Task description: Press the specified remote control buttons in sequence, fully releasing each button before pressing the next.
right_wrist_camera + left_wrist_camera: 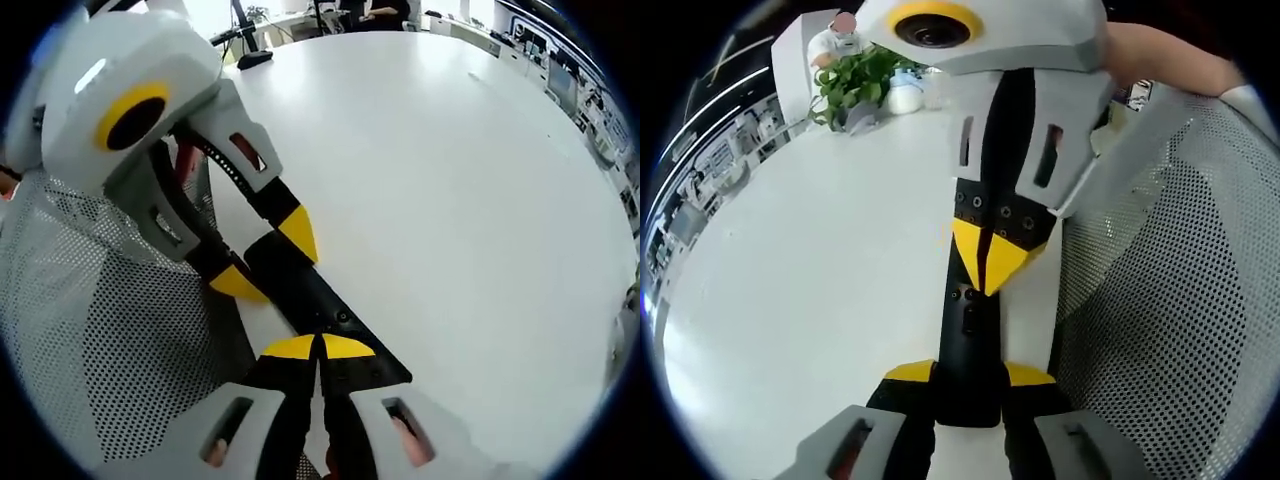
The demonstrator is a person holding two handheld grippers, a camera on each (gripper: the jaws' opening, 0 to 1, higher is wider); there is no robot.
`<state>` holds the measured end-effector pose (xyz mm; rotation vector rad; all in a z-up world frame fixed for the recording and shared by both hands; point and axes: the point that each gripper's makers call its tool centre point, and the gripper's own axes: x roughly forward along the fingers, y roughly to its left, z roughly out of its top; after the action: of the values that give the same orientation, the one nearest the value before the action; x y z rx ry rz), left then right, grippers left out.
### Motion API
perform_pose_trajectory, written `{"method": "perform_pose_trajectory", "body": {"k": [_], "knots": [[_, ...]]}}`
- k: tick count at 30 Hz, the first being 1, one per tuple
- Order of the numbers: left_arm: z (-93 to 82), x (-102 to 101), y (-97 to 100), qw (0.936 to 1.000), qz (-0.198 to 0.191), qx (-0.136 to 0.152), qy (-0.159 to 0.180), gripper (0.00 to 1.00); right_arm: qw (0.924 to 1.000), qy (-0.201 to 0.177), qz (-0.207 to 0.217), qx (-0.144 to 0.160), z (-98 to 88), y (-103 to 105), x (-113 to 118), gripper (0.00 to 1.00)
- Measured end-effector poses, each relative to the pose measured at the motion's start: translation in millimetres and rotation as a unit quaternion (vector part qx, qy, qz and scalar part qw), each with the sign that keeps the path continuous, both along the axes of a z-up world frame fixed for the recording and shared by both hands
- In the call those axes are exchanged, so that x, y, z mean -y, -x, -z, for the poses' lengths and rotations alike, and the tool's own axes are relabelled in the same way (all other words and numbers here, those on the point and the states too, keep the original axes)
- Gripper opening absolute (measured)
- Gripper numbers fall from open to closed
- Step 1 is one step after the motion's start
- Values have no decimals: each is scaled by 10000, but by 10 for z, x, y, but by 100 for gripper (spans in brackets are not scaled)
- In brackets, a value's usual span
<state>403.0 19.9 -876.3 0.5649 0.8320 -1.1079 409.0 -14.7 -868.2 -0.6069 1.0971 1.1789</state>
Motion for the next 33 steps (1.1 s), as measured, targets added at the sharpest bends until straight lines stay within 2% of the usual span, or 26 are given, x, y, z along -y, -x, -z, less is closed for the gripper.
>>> {"method": "perform_pose_trajectory", "body": {"k": [21, 33], "knots": [[-4, 2, 6, 10000, -11, 4, 30, 25, 9998, 40, -148, -102, 19, 65, -22, 0], [-4, 3, 7, 10000, 9, 10, 38, 25, 9999, -32, -78, -138, 34, 67, -29, 0]]}}
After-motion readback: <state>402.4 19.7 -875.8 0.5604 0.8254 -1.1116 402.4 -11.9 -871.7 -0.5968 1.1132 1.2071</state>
